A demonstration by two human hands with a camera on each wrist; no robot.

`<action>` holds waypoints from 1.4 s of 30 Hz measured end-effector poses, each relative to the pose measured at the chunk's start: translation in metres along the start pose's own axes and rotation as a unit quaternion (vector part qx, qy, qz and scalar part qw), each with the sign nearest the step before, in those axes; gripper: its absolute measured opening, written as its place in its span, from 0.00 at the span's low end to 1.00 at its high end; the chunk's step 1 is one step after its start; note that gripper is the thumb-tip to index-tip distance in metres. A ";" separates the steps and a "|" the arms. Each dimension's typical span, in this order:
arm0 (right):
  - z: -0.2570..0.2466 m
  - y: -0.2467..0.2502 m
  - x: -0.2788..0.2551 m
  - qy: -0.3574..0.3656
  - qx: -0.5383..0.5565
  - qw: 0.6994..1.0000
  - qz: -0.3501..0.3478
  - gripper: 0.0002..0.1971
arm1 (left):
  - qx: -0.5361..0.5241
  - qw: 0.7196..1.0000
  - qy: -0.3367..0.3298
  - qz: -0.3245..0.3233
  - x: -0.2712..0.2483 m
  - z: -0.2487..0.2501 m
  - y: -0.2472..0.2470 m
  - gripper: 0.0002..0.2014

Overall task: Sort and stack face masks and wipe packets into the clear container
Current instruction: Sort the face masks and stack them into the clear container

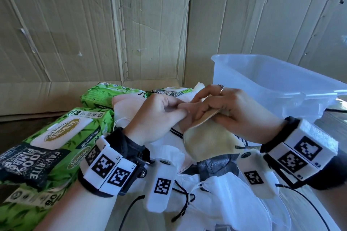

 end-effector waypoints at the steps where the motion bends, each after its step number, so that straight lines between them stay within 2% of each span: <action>1: 0.000 0.002 0.000 -0.007 -0.005 1.000 -0.002 0.16 | -0.009 1.000 -0.002 -0.008 0.000 0.001 0.000 0.07; 4: 0.001 0.006 -0.002 -0.018 0.002 1.000 0.004 0.14 | -0.042 0.999 -0.008 -0.028 -0.003 0.006 -0.001 0.12; 8: 0.003 0.014 -0.005 -0.058 0.003 0.997 0.046 0.12 | -0.064 0.998 -0.004 0.003 -0.002 0.005 0.004 0.13; 10: 0.004 0.016 -0.006 -0.086 0.035 0.994 0.057 0.10 | -0.037 0.999 0.001 0.006 0.000 0.001 0.005 0.08; 12: 0.005 0.020 -0.006 -0.104 0.076 0.989 0.075 0.08 | 0.002 1.000 0.001 0.012 0.000 0.000 0.006 0.11; 16: 0.012 0.033 -0.008 -0.135 0.079 0.976 0.149 0.09 | -0.003 0.996 0.015 0.084 0.002 -0.005 0.018 0.10; 19: 0.020 0.047 -0.013 -0.163 0.064 0.957 0.231 0.13 | 0.019 0.989 0.024 0.146 0.005 -0.013 0.028 0.04; 21: 0.021 0.052 -0.014 -0.167 0.083 0.947 0.261 0.13 | 0.036 0.985 0.022 0.167 0.004 -0.012 0.031 0.02; 23: 0.018 0.050 -0.013 -0.160 0.153 0.941 0.255 0.12 | 0.021 0.988 0.008 0.151 0.005 -0.011 0.028 0.03; 25: 0.012 0.043 -0.009 -0.157 0.224 0.937 0.218 0.09 | -0.024 0.995 -0.010 0.092 0.005 -0.005 0.017 0.07; 28: 0.008 0.028 -0.003 -0.167 0.238 0.939 0.181 0.04 | -0.094 0.995 -0.045 0.006 0.003 0.001 0.003 0.09; 31: 0.013 0.018 0.000 -0.188 0.226 0.937 0.187 0.04 | -0.159 0.985 -0.045 -0.056 0.001 0.002 -0.004 0.12; 33: 0.016 0.016 -0.001 -0.197 0.236 0.931 0.198 0.04 | -0.166 0.985 -0.028 -0.038 0.002 -0.001 -0.002 0.14; 36: 0.018 0.018 -0.003 -0.198 0.263 0.925 0.190 0.03 | -0.176 0.984 -0.007 -0.032 0.003 -0.001 -0.001 0.07; 42: 0.025 0.019 -0.006 -0.221 0.300 0.910 0.179 0.07 | -0.093 0.994 -0.051 -0.011 0.001 0.004 0.005 0.19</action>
Point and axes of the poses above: each hand's wrist, its own x-axis towards the middle knuckle, its own y-axis out of the back of the hand, z = x × y, the point moved 4 cm from there along x, towards the middle knuckle, and after that the axes turned 6 degrees about x, right-handed, at the moved point
